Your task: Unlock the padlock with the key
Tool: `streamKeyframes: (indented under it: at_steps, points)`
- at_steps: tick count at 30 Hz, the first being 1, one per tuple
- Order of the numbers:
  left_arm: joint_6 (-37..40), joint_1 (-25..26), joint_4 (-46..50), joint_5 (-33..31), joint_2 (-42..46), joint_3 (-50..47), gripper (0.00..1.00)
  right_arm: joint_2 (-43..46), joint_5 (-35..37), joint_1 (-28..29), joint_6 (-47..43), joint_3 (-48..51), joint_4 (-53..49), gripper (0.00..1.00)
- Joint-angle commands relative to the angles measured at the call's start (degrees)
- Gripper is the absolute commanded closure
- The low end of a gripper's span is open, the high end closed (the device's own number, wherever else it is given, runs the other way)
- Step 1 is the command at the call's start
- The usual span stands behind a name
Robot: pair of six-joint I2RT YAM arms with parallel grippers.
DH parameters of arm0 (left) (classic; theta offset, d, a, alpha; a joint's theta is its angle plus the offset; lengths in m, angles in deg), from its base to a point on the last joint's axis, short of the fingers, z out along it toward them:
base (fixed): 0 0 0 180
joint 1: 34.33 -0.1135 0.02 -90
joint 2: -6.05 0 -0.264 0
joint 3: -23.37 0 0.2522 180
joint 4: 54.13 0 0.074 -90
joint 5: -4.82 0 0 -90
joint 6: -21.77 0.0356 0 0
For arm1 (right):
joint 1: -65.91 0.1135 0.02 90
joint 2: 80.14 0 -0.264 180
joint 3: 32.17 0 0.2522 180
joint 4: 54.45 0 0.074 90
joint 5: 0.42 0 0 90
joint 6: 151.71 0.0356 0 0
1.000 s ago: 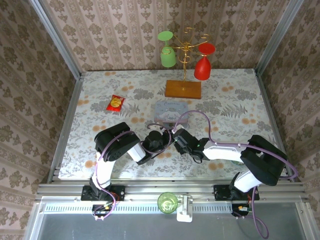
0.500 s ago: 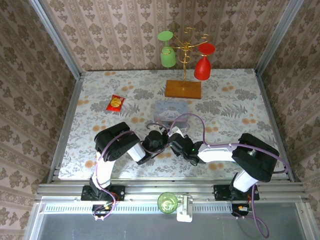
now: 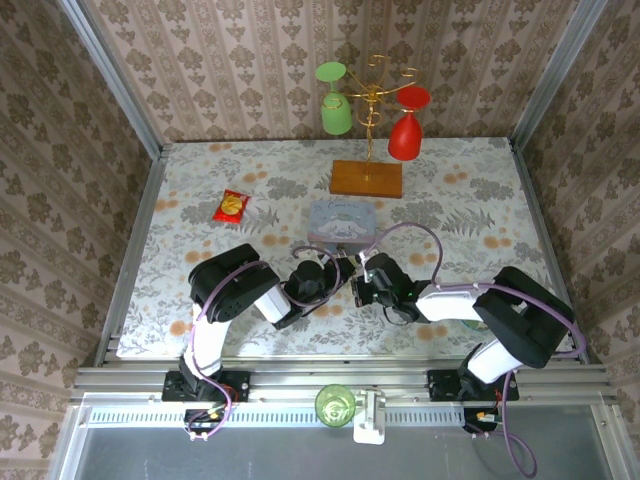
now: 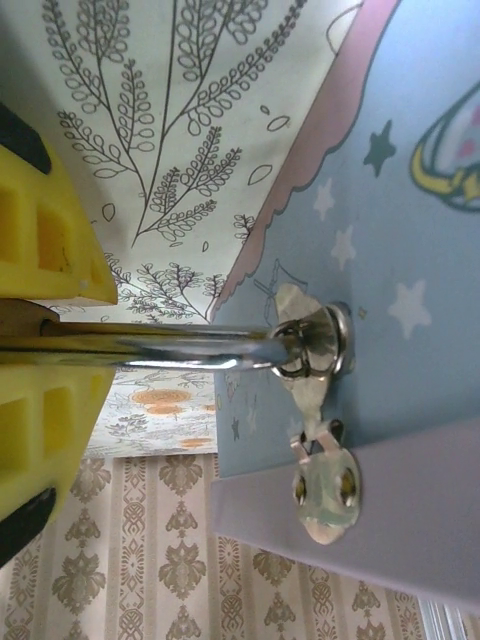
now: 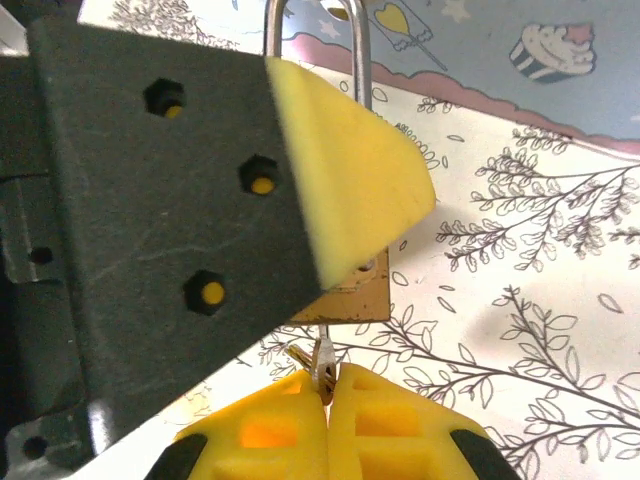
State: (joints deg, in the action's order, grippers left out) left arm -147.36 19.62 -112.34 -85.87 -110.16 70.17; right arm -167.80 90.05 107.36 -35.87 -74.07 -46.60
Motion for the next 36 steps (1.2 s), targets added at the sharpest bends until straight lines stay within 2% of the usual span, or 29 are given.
streamKeyframes:
  at_steps: [1,8,17,20,22,24,26,27,29,31,34,36]
  points:
    - [-0.96,0.58,-2.26,2.01,2.91,-0.43,0.95,-1.22,-8.84,-3.81,7.55,2.92,7.11,1.0]
    - [-0.67,0.6,-2.22,1.92,3.62,-0.81,0.93,-5.4,-20.08,-10.08,15.19,7.12,20.13,1.0]
    - [-0.31,0.48,-2.22,1.3,4.49,-1.75,0.92,-13.39,-28.75,-15.04,21.81,10.17,35.08,1.0]
    - [-0.24,0.45,-2.22,1.14,4.49,-1.88,0.92,-13.79,-29.15,-15.79,20.53,10.04,34.19,0.99]
    - [-0.42,0.46,-2.26,1.26,4.29,-1.75,0.92,-12.12,-28.05,-15.7,18.45,9.91,30.44,0.93]
    - [-0.54,0.5,-2.34,1.3,4.05,-1.66,0.92,-8.9,-26.32,-15.41,15.06,8.95,23.01,0.79]
    - [-0.58,0.5,-2.3,1.31,3.98,-1.58,0.92,-3.73,-21.08,-14.45,11.45,8.77,15.34,0.7]
    - [-0.58,0.45,-2.22,1.3,4.0,-1.55,0.92,-1.44,-17.7,-13.67,9.58,8.29,10.7,0.68]
    - [-0.73,0.4,-2.22,1.3,4.14,-1.44,0.92,4.44,-6.46,-9.71,3.96,5.99,-1.22,0.65]
    - [-0.58,0.3,-2.22,1.44,4.23,-1.23,0.92,7.15,1.25,-5.93,-0.27,3.66,-8.17,0.61]
    - [-0.64,0.35,-2.22,1.41,4.31,-1.07,0.92,6.42,6.83,-3.39,-3.28,-0.39,-15.78,0.6]
    - [-0.57,0.28,-2.2,1.26,4.32,-1.22,0.92,6.05,11.26,-0.86,-5.53,-1.44,-17.12,0.59]
